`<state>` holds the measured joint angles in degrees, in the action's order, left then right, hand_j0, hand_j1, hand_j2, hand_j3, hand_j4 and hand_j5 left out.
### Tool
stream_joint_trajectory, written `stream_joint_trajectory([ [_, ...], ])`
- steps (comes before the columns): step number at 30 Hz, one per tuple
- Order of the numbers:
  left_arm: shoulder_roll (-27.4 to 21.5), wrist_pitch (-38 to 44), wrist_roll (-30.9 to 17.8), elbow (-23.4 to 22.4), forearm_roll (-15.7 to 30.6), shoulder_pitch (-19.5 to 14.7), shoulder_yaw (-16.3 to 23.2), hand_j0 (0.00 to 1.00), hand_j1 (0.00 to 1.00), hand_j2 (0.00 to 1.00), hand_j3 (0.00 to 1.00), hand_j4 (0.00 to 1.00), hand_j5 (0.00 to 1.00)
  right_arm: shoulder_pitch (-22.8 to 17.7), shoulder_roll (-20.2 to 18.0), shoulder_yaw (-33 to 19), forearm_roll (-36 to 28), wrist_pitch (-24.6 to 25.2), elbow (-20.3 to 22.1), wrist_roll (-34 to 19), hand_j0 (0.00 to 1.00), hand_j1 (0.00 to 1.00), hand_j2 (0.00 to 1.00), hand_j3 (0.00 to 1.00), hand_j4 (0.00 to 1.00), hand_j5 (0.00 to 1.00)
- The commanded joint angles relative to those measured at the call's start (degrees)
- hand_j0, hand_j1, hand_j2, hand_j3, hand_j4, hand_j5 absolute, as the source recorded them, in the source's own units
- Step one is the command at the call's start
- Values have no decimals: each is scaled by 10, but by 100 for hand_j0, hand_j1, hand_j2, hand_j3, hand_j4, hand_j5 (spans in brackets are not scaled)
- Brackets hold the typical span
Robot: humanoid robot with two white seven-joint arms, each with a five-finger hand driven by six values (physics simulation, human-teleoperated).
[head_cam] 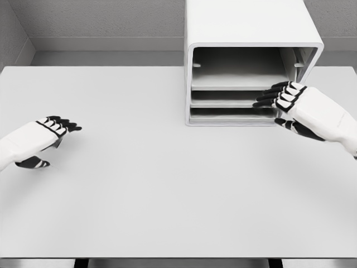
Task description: Slide open multi-storey tabletop storage cabinets and put open load switch and slide close multi-storey tabletop storage cabinets
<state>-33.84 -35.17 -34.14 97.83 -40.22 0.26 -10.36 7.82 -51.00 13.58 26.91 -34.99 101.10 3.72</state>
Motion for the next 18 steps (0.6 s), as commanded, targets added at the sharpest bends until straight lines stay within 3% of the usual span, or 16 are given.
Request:
stream_joint_trajectory([
  [1, 0, 2, -7, 37, 8, 0, -10, 100, 100, 100, 100, 100, 100, 0, 20, 8, -3, 0, 0, -1, 77, 77, 77, 77, 77, 77],
  [6, 0, 2, -8, 29, 1, -18, -20, 100, 100, 100, 100, 100, 100, 25, 38, 31, -2, 0, -4, -1, 77, 77, 77, 77, 77, 77],
  [10, 0, 2, -8, -40, -20, -33, -15, 100, 100, 100, 100, 100, 100, 41, 49, 40, -3, 0, -6, -1, 77, 77, 77, 77, 77, 77],
  [15, 0, 2, -8, -68, -49, -35, -6, 100, 100, 100, 100, 100, 100, 83, 66, 68, -4, 0, -57, -1, 77, 77, 77, 77, 77, 77],
  [18, 6, 2, -9, -100, -72, -76, 3, 100, 100, 100, 100, 100, 100, 112, 80, 94, -4, 0, -89, -1, 77, 77, 77, 77, 77, 77],
])
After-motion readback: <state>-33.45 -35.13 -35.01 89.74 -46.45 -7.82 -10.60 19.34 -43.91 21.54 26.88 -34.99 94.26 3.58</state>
